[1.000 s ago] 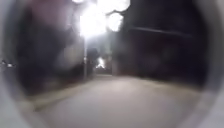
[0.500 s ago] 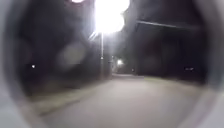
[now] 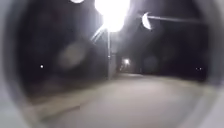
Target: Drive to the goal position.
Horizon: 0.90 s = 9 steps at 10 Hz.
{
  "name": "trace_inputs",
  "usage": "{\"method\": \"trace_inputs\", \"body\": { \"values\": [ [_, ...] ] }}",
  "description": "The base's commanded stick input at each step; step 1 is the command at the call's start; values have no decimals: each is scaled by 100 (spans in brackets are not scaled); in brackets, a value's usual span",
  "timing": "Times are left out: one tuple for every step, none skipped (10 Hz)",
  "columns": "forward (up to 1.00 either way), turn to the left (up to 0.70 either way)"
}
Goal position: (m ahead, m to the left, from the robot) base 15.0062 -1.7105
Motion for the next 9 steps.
{"method": "trace_inputs", "body": {
  "values": [
    [100,-40],
    [71,-57],
    [21,-87],
    [0,-52],
    [0,0],
    [0,0],
    [0,0],
    [0,0],
    [0,-2]
  ]
}}
